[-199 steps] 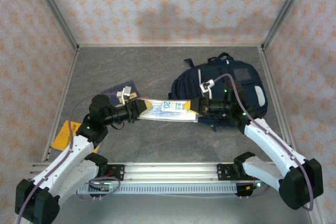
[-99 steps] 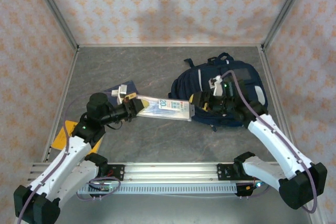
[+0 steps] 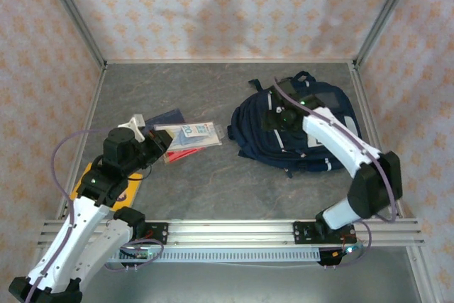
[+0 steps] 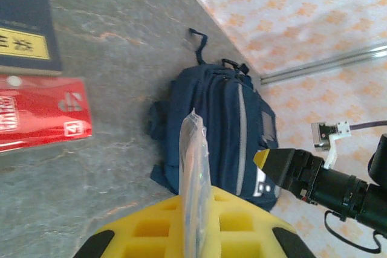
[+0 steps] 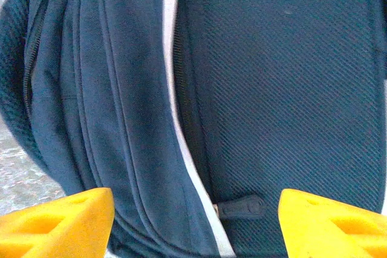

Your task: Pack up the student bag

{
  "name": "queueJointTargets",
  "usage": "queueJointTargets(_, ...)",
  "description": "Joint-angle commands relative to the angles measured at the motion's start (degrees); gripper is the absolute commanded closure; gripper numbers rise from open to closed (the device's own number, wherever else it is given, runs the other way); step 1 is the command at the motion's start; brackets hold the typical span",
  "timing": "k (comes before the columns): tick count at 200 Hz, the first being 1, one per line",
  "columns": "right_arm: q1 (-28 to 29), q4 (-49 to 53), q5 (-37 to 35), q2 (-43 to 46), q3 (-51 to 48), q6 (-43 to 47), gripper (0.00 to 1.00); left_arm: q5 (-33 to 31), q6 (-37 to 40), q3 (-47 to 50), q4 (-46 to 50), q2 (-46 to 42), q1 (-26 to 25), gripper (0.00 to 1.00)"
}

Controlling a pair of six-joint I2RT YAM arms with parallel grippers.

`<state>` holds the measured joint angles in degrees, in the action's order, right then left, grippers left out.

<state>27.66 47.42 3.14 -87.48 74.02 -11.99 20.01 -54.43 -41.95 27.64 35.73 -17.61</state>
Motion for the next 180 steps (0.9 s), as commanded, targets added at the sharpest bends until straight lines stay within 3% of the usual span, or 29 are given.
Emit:
queueJointTargets(1, 1.8, 1.6, -4.0, -3.7, 5.0, 3.1, 0.27, -3.3, 1.7, -0.7, 1.8, -0.2, 0.4, 1.0)
queueJointTargets(59, 3.9, 1.7, -13.5, -15.0, 11.0, 4.5, 0.29, -1.9, 1.8, -0.6, 0.5, 0.8, 0.6, 1.0)
queueJointTargets(118, 3.8, 0.2, -5.8, -22.1, 13.3, 7.5, 0.4, -0.8, 1.1, 1.1, -0.5, 0.8, 0.6, 1.0)
queueJointTargets(129, 3.8, 0.0, -5.1, -23.0, 13.8, 8.1, 0.5, -0.7, 1.1, 1.1, -0.6, 1.0, 0.6, 1.0)
queueJointTargets(152, 3.8, 1.4, -6.6, -23.1, 14.7, 9.5, 0.91, -0.5, 1.5, 0.6, -0.5, 1.5, 0.6, 1.0)
queueJointTargets(164, 3.8, 1.0, -6.1, -21.0, 13.8, 10.6, 1.0, -0.6, 1.9, 0.1, 0.1, 1.8, 0.7, 1.0)
queueJointTargets(180, 3.8, -0.4, -3.9, -16.3, 11.5, 11.9, 1.0, -0.4, 2.8, -1.0, 1.4, 2.9, 0.6, 1.0)
